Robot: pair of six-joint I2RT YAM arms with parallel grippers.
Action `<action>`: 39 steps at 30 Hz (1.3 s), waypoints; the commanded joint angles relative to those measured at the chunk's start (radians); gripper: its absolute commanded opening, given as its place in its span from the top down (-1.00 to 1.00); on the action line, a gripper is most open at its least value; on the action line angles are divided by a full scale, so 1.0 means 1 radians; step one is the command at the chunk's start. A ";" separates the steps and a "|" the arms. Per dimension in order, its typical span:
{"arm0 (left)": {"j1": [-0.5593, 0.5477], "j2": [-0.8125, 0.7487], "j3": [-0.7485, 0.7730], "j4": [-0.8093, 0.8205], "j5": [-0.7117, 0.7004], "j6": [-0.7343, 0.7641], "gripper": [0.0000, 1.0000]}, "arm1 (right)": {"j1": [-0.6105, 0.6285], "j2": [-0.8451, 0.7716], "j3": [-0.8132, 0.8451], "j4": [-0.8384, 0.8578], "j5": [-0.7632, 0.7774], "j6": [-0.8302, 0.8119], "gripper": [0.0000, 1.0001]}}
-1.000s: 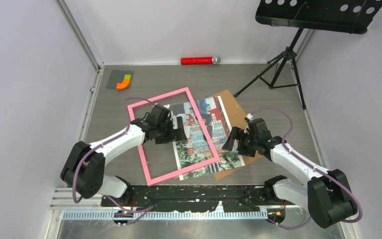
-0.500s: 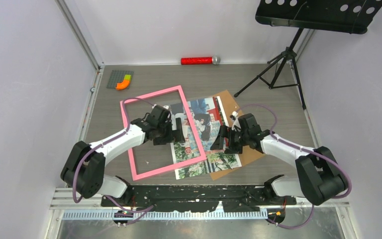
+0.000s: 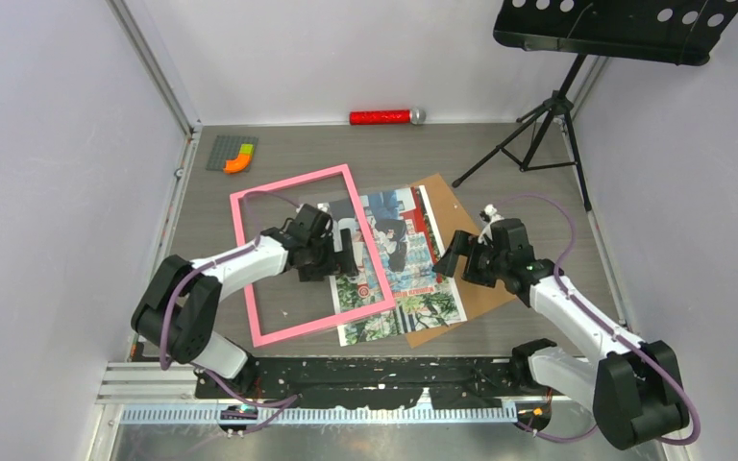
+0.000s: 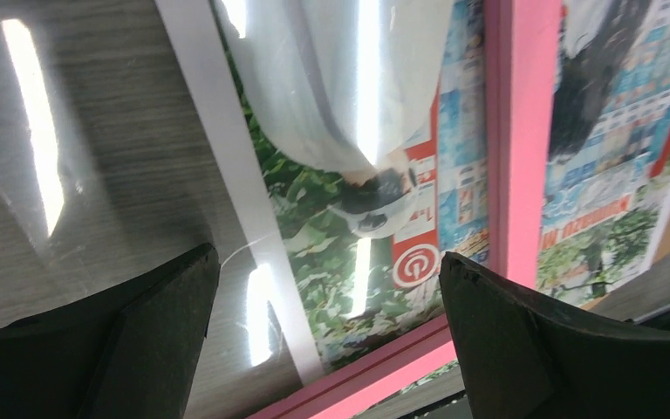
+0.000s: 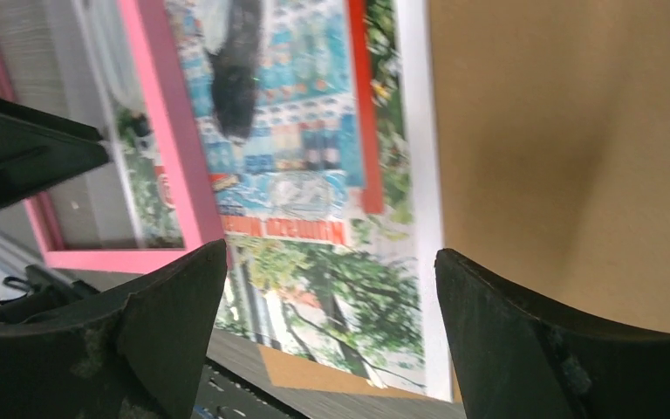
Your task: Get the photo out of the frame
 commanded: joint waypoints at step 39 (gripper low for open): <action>0.024 0.150 -0.067 0.114 0.095 -0.027 -0.99 | 0.125 0.087 -0.062 -0.182 0.235 0.046 -0.76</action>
